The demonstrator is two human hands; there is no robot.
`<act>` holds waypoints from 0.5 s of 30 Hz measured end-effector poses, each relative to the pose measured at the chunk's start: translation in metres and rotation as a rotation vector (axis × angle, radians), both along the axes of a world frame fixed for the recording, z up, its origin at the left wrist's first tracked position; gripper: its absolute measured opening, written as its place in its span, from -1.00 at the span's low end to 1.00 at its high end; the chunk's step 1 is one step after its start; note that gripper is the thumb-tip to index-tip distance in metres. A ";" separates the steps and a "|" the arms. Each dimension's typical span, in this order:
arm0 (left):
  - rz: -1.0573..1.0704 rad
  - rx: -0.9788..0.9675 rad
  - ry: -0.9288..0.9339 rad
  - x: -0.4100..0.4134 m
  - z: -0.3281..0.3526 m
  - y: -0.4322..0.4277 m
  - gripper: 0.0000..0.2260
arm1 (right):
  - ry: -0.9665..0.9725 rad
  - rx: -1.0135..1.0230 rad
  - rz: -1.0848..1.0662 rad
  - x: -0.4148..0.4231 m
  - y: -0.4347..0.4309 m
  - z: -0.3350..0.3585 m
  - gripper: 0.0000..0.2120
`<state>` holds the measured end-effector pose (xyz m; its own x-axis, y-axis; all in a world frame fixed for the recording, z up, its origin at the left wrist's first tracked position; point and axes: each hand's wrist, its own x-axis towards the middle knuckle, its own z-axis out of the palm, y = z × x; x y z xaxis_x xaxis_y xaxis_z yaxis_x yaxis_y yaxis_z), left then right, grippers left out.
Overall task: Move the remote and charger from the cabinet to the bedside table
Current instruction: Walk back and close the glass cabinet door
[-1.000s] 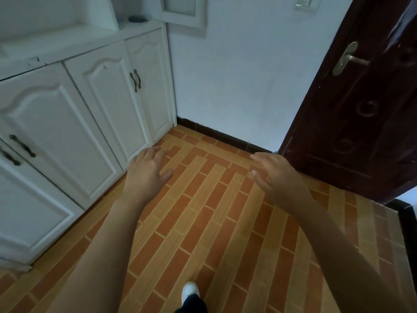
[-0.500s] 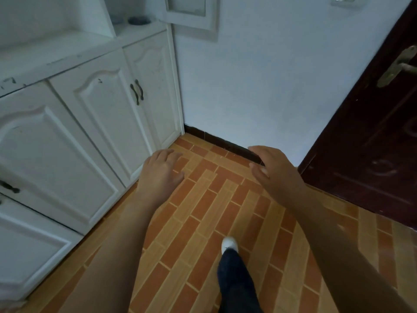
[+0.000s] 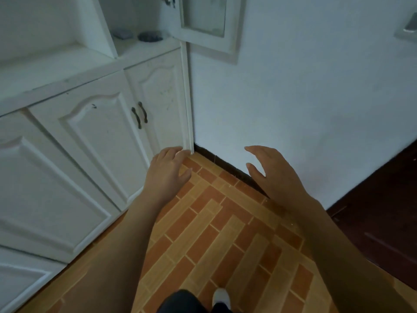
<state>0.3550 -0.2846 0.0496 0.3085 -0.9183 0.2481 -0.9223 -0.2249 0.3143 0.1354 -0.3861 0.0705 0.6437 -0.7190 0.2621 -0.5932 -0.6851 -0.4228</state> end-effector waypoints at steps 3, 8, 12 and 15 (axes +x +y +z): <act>0.050 0.023 0.002 0.021 -0.011 -0.023 -0.60 | 0.011 0.012 0.043 0.021 -0.034 -0.002 -0.65; 0.081 0.078 0.033 0.059 -0.025 -0.073 -0.60 | 0.023 -0.008 0.074 0.062 -0.086 -0.008 -0.67; 0.042 0.022 0.053 0.104 -0.023 -0.131 -0.61 | 0.034 -0.028 0.048 0.100 -0.130 -0.010 -0.66; 0.022 -0.022 0.063 0.140 -0.016 -0.178 -0.60 | 0.046 -0.052 0.037 0.134 -0.168 -0.011 -0.66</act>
